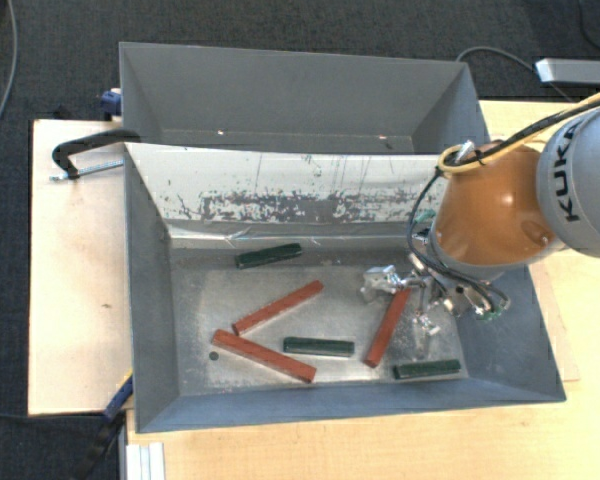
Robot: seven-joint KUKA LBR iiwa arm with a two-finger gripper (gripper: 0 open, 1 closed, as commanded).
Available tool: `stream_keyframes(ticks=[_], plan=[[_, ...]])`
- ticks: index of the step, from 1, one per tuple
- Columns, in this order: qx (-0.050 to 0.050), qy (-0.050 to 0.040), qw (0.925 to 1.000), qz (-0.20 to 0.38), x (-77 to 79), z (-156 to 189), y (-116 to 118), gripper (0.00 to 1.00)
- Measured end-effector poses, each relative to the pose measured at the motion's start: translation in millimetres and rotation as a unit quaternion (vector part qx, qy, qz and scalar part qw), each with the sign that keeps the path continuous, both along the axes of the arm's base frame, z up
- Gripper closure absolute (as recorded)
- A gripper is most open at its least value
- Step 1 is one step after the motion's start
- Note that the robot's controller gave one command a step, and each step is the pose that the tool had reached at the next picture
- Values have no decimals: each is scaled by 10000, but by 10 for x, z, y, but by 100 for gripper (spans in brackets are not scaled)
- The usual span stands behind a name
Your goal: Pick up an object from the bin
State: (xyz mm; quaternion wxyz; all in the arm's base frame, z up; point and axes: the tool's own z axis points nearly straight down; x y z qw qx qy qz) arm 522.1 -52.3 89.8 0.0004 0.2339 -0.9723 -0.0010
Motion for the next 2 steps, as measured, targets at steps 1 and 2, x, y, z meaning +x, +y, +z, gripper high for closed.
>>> stream_keyframes(ticks=[1,2], plan=[[-4,-46,9971,761,24,309,165,0],[2,-5,9951,992,-41,-205,138,0]])
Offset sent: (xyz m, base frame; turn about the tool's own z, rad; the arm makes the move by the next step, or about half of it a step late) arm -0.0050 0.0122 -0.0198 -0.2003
